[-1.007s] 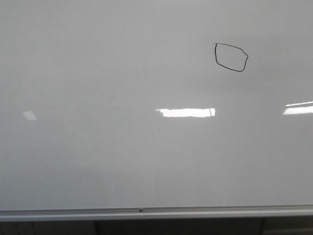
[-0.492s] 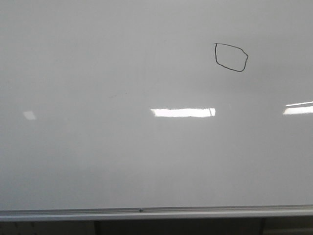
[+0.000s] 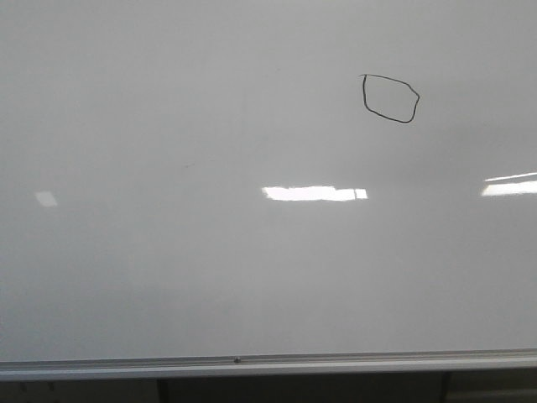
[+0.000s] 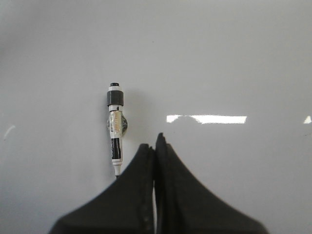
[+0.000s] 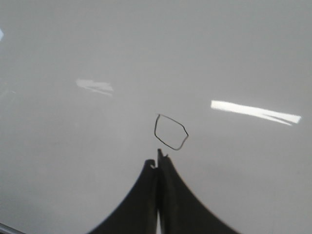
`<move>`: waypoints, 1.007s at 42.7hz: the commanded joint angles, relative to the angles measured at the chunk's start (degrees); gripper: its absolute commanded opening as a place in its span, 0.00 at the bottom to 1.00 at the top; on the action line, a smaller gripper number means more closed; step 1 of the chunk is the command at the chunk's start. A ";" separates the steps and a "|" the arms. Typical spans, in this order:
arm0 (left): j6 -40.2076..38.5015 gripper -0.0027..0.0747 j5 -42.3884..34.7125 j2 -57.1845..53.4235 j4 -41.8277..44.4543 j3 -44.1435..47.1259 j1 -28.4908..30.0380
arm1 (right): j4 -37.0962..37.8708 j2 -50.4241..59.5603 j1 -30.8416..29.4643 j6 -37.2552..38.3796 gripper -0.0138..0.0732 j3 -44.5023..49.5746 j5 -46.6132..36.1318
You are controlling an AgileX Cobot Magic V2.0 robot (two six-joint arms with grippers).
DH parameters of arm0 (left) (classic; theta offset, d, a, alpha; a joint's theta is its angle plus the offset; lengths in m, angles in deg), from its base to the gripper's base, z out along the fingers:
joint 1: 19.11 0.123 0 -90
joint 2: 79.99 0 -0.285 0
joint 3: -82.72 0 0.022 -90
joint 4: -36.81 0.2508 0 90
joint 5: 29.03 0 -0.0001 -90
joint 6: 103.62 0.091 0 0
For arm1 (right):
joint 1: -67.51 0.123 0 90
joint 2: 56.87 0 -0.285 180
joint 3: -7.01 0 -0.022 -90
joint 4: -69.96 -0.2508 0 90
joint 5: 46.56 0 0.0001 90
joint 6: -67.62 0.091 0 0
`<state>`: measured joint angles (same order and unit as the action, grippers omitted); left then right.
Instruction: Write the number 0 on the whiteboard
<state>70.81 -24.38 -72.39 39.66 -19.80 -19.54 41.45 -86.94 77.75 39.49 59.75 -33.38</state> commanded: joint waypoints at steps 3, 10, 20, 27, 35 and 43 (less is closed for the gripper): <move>-0.46 0.01 -5.10 -1.13 0.00 1.34 -0.27 | 8.69 6.03 -4.21 10.88 0.09 5.84 -4.91; -0.46 0.01 -5.10 -1.13 0.00 1.34 -0.27 | 23.43 13.53 -8.29 26.38 0.09 15.14 -5.18; -0.46 0.01 -5.10 -1.13 0.00 1.34 -0.27 | 28.04 21.32 -9.25 28.70 0.09 25.10 -5.18; -0.46 0.01 -5.10 -1.13 0.00 1.34 -0.27 | 28.04 23.76 -9.25 28.70 0.09 26.05 -2.93; -0.46 0.01 -5.10 -1.02 0.00 1.34 -0.27 | 28.04 23.77 -9.25 28.70 0.09 26.05 -3.01; -0.46 0.01 -5.10 -1.02 0.00 1.34 -0.27 | 28.04 23.77 -9.25 28.70 0.09 26.05 -3.01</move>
<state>70.81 -24.38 -72.39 39.66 -19.80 -19.54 68.61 -64.12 68.88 68.01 85.75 -32.02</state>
